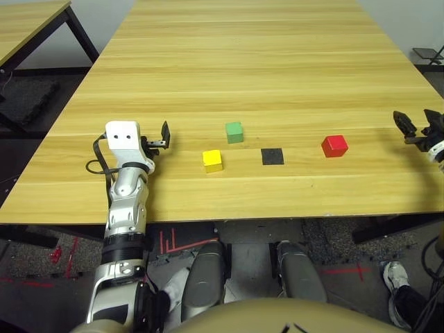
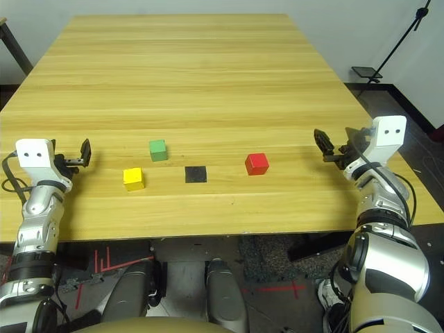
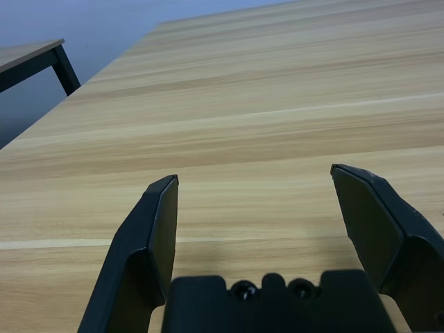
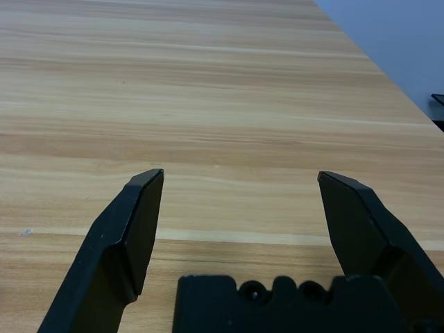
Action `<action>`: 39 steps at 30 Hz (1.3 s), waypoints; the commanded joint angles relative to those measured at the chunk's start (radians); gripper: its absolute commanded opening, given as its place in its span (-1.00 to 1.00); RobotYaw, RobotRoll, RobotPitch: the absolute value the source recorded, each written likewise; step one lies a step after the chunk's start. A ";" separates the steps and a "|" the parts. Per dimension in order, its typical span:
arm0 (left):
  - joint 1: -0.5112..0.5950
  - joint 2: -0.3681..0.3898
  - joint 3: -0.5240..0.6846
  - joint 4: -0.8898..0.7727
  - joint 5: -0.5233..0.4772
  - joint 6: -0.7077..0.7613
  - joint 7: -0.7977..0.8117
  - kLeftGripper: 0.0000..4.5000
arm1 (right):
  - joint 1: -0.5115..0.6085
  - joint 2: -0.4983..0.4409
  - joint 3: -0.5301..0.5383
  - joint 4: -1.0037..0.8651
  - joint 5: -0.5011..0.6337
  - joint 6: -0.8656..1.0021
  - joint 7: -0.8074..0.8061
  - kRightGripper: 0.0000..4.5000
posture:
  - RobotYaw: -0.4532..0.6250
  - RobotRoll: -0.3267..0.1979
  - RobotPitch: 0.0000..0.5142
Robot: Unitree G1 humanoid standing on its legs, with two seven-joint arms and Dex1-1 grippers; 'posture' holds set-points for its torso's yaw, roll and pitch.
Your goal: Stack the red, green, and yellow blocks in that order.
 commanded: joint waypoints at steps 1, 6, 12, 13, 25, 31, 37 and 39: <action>-0.003 0.012 -0.002 -0.005 0.004 0.025 0.000 0.99 | 0.012 -0.006 -0.002 0.000 -0.001 0.011 -0.003 1.00 | 0.13 -0.22 -0.61; 0.003 0.054 -0.018 -0.155 -0.058 0.145 -0.085 0.99 | -0.035 -0.072 0.046 -0.014 -0.040 0.060 0.070 1.00 | 0.10 -0.22 -0.54; -0.075 0.182 -0.056 -0.412 -0.245 0.418 -0.292 0.99 | -0.132 -0.163 0.204 -0.050 -0.145 0.133 0.373 1.00 | 0.20 -0.31 -0.57; -0.103 0.233 -0.072 -0.455 -0.292 0.493 -0.353 0.99 | -0.160 -0.180 0.259 -0.059 -0.182 0.134 0.476 1.00 | 0.21 -0.34 -0.58; -0.235 0.320 -0.181 -0.492 -0.330 0.604 -0.501 0.99 | -0.329 -0.076 0.505 -0.056 -0.334 0.001 0.855 1.00 | 0.31 -0.44 -0.68; -0.199 0.296 -0.231 -0.527 -0.302 0.605 -0.499 0.99 | -0.367 -0.025 0.559 -0.019 -0.389 -0.062 0.864 1.00 | 0.38 -0.44 -0.68; -0.168 0.317 -0.272 -0.539 -0.288 0.626 -0.532 0.99 | -0.385 -0.004 0.616 0.009 -0.457 -0.130 0.847 1.00 | 0.44 -0.46 -0.66; -0.163 0.322 -0.282 -0.542 -0.281 0.628 -0.539 0.99 | -0.394 0.005 0.634 0.018 -0.483 -0.142 0.825 1.00 | 0.47 -0.48 -0.64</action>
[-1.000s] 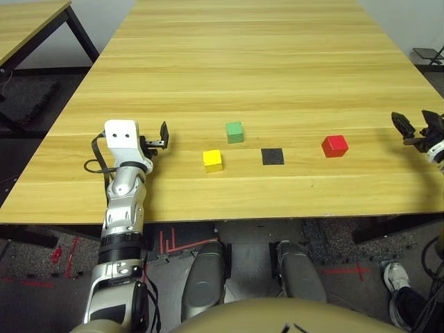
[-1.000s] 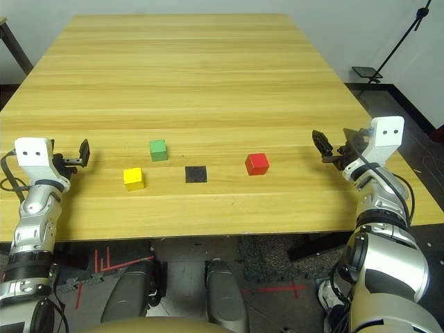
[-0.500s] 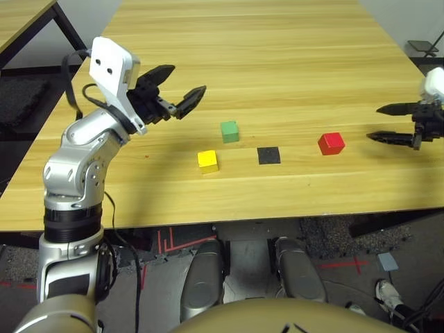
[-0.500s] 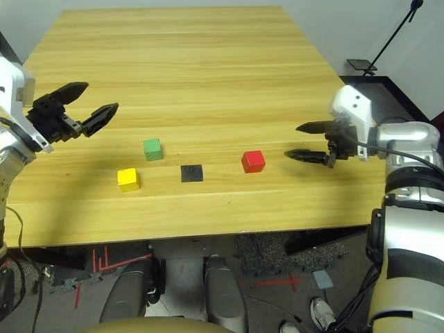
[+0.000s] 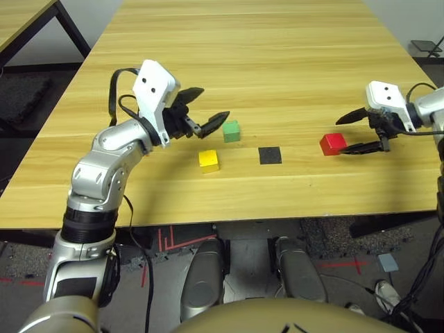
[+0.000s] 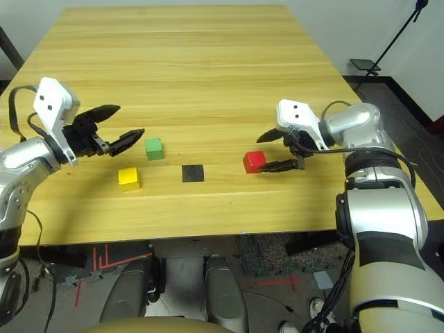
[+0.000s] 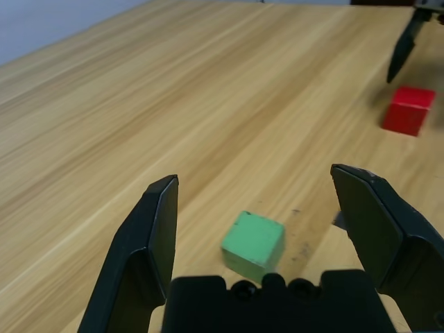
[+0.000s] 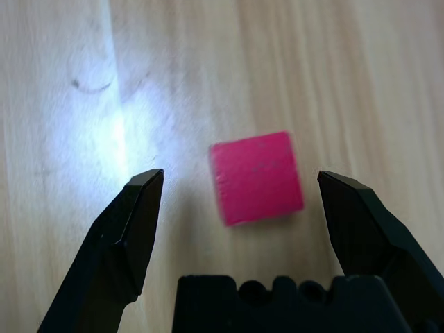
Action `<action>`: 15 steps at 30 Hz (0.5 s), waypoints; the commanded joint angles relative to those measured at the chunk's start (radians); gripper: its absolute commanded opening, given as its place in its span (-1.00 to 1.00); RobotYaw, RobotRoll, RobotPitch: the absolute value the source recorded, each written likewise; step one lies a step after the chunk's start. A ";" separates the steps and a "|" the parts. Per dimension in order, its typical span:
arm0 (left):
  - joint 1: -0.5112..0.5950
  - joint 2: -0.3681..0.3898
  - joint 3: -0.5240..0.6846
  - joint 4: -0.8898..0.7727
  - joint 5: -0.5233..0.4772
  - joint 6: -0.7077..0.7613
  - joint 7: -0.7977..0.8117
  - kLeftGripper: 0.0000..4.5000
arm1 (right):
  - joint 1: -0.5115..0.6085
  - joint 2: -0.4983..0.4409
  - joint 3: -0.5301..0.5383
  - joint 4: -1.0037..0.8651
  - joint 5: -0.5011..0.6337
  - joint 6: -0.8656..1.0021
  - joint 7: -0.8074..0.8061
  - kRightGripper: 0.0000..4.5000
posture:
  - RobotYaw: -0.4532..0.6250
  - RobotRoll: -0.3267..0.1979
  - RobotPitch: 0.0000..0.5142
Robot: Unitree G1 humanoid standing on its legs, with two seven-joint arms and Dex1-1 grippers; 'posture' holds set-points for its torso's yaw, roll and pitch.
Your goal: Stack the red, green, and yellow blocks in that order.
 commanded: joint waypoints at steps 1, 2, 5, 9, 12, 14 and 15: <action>0.018 0.010 -0.027 -0.016 0.020 0.013 -0.012 0.99 | -0.021 0.010 0.034 0.022 -0.051 -0.030 -0.039 1.00 | 0.49 -0.48 -0.63; 0.020 0.007 -0.027 -0.018 0.023 0.012 -0.009 0.99 | -0.026 0.015 0.040 0.026 -0.062 -0.035 -0.056 1.00 | 0.49 -0.49 -0.63; 0.025 -0.002 -0.022 -0.025 0.026 0.017 0.003 0.99 | -0.034 0.029 0.055 0.037 -0.088 -0.047 -0.100 1.00 | 0.52 -0.49 -0.61; 0.035 -0.013 -0.011 -0.049 0.026 0.030 0.023 0.99 | -0.041 0.059 0.060 0.049 -0.106 -0.052 -0.145 1.00 | 0.55 -0.48 -0.59; 0.045 -0.016 -0.005 -0.068 0.026 0.043 0.037 0.99 | -0.040 0.077 0.067 0.056 -0.123 -0.053 -0.172 1.00 | 0.58 -0.47 -0.59; 0.052 -0.016 -0.002 -0.080 0.025 0.050 0.044 1.00 | -0.038 0.082 0.075 0.058 -0.132 -0.056 -0.184 0.92 | 0.60 -0.47 -0.59; 0.056 -0.014 0.002 -0.086 0.023 0.055 0.047 1.00 | -0.039 0.083 0.082 0.058 -0.142 -0.056 -0.194 0.82 | 0.60 -0.46 -0.59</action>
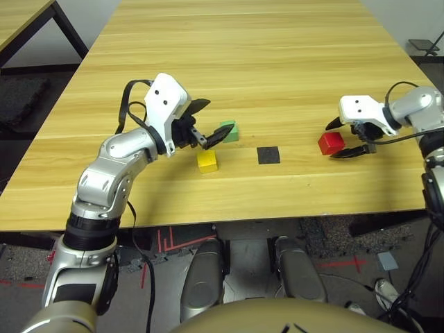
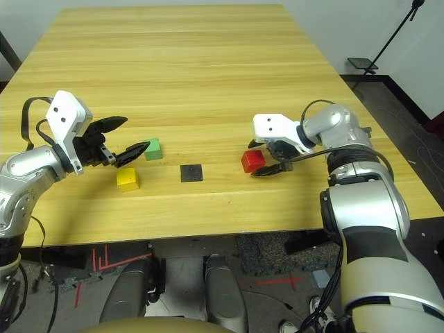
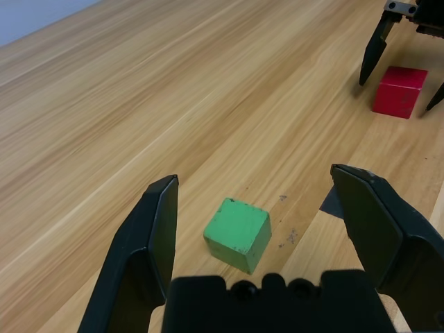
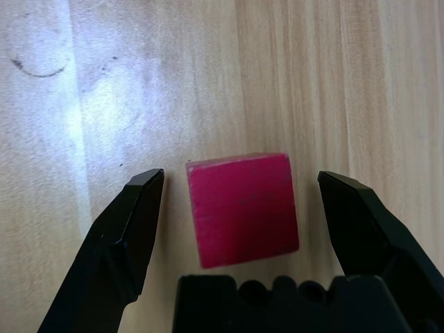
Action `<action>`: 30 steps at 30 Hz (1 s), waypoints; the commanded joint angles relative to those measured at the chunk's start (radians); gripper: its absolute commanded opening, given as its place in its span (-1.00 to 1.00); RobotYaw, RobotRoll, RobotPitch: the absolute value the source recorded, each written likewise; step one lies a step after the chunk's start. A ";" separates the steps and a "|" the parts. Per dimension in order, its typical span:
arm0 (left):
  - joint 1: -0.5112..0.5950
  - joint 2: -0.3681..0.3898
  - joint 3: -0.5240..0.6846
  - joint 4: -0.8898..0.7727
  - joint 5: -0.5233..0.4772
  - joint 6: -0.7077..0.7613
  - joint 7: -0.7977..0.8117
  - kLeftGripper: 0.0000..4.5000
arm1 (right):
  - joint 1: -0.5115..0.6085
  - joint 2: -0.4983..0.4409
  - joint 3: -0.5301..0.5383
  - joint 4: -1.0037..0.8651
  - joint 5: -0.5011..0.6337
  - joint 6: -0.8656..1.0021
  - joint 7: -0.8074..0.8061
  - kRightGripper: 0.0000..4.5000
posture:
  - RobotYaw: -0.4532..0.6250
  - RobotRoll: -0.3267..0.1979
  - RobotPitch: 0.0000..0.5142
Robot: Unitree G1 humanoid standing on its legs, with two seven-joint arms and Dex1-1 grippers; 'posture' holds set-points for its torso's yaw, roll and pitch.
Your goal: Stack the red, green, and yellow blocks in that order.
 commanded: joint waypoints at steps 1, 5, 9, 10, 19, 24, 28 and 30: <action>0.022 0.002 0.013 -0.032 -0.002 0.025 0.013 1.00 | -0.009 0.005 0.022 0.017 -0.033 -0.011 -0.029 0.74 | 0.61 -0.46 -0.59; 0.024 0.005 0.024 -0.043 -0.005 0.040 0.020 1.00 | -0.017 0.011 0.026 0.018 -0.047 -0.001 -0.043 0.11 | 0.61 -0.46 -0.59; 0.021 0.004 0.023 -0.045 -0.003 0.046 0.021 1.00 | -0.039 0.031 -0.007 0.007 -0.003 0.053 0.009 -0.09 | 0.60 -0.46 -0.60; 0.019 0.004 0.023 -0.044 -0.003 0.047 0.021 1.00 | -0.047 0.041 -0.021 -0.001 0.017 0.075 0.036 -0.09 | 0.59 -0.47 -0.61; -0.032 -0.013 -0.013 -0.005 0.006 0.053 0.011 1.00 | 0.022 0.135 0.004 -0.347 0.101 0.371 0.189 -0.09 | 0.57 -0.51 -0.60; -0.055 -0.020 -0.031 0.016 0.015 0.056 0.007 1.00 | 0.084 0.182 0.065 -0.573 0.064 0.538 0.119 -0.09 | 0.60 -0.54 -0.58; -0.064 -0.026 -0.037 0.021 0.021 0.057 0.014 1.00 | 0.084 0.219 0.109 -0.644 0.037 0.639 0.044 -0.09 | 0.63 -0.57 -0.58; -0.064 -0.030 -0.035 0.017 0.022 0.060 0.020 1.00 | 0.079 0.229 0.129 -0.653 0.026 0.658 0.025 -0.09 | 0.66 -0.59 -0.57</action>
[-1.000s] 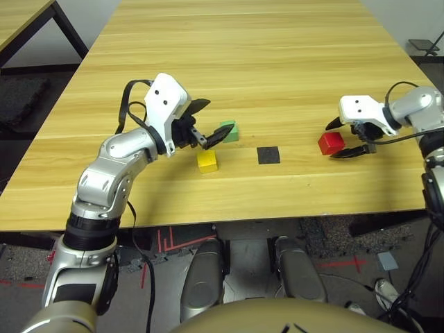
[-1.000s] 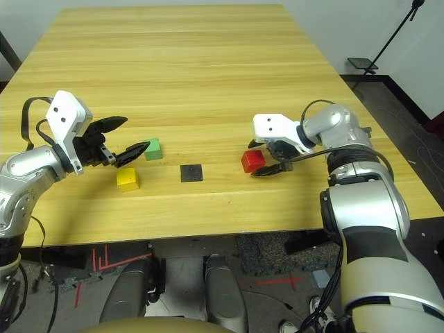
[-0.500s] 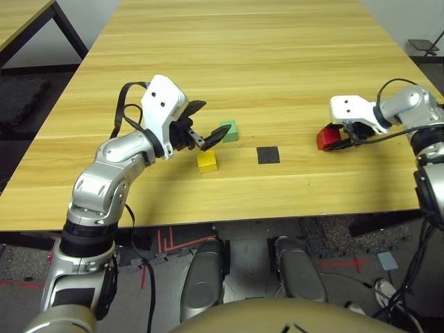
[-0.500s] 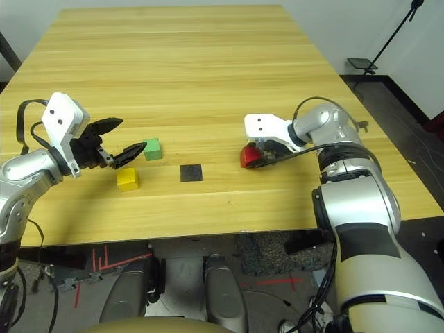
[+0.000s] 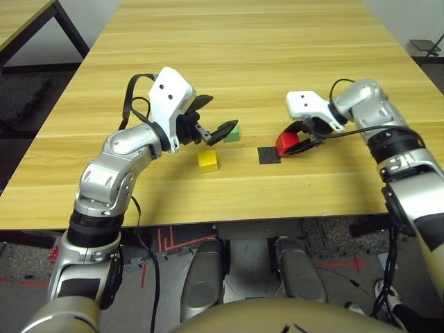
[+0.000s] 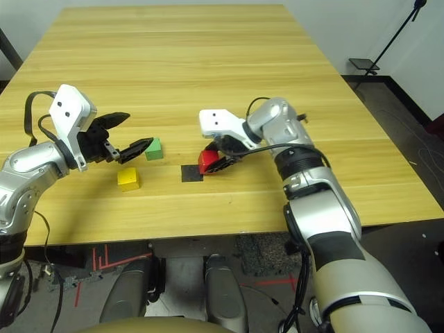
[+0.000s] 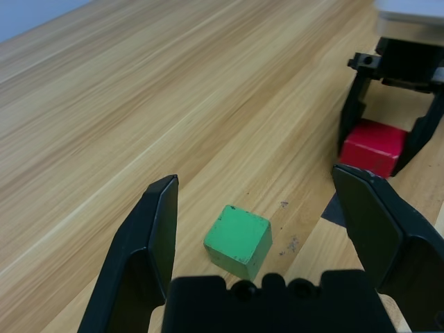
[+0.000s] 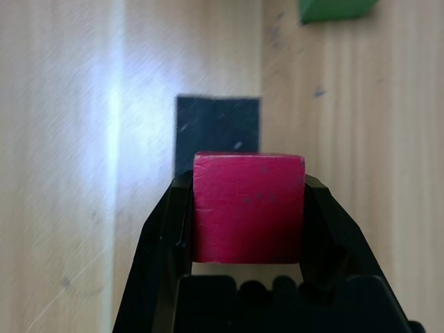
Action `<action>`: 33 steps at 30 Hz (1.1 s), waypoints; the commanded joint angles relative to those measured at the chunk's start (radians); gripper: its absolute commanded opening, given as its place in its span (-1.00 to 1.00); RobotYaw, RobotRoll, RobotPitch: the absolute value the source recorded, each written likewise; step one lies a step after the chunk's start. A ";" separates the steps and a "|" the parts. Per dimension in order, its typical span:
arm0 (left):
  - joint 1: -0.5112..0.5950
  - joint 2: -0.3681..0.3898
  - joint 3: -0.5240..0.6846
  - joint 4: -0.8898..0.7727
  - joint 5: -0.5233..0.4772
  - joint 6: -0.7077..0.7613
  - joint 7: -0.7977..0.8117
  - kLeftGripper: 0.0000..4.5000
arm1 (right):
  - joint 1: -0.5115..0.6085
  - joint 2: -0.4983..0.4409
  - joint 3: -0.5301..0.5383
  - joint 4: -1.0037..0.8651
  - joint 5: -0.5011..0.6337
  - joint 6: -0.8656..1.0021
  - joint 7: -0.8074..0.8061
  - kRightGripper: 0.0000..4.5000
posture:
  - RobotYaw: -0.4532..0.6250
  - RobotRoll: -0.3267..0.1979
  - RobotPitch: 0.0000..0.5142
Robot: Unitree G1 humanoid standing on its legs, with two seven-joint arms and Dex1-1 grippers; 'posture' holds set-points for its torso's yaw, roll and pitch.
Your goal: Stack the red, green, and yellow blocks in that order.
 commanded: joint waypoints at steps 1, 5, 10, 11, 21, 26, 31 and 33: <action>-0.001 -0.010 -0.009 -0.007 0.010 0.016 0.013 1.00 | -0.011 0.018 0.043 -0.023 -0.025 0.047 -0.044 -0.09 | 0.69 -0.61 -0.56; 0.025 -0.016 0.006 -0.034 0.009 0.028 0.037 1.00 | -0.024 0.039 0.066 -0.018 -0.030 0.070 -0.063 -0.09 | 0.73 -0.64 -0.55; 0.058 -0.015 0.021 -0.065 0.005 0.040 0.057 1.00 | -0.025 0.052 0.084 -0.024 -0.022 0.075 -0.060 -0.09 | 0.76 -0.66 -0.53; 0.060 -0.015 0.022 -0.068 0.005 0.042 0.059 1.00 | -0.025 0.053 0.085 -0.023 -0.021 0.075 -0.061 -0.09 | 0.76 -0.66 -0.53; 0.060 -0.014 0.032 -0.064 0.006 0.047 0.067 1.00 | -0.005 0.032 0.116 -0.066 -0.019 0.082 -0.018 -0.09 | 0.77 -0.67 -0.52; 0.050 -0.013 0.031 -0.054 0.008 0.043 0.064 1.00 | 0.010 0.023 0.120 -0.093 -0.015 0.104 -0.013 -0.09 | 0.76 -0.66 -0.52; 0.038 -0.011 0.028 -0.030 0.013 0.034 0.055 1.00 | 0.025 0.010 0.137 -0.119 -0.025 0.169 0.010 0.23 | 0.75 -0.64 -0.53; 0.026 -0.006 0.019 -0.009 0.019 0.027 0.043 1.00 | 0.041 0.009 0.125 -0.126 0.003 0.166 0.024 0.49 | 0.74 -0.61 -0.56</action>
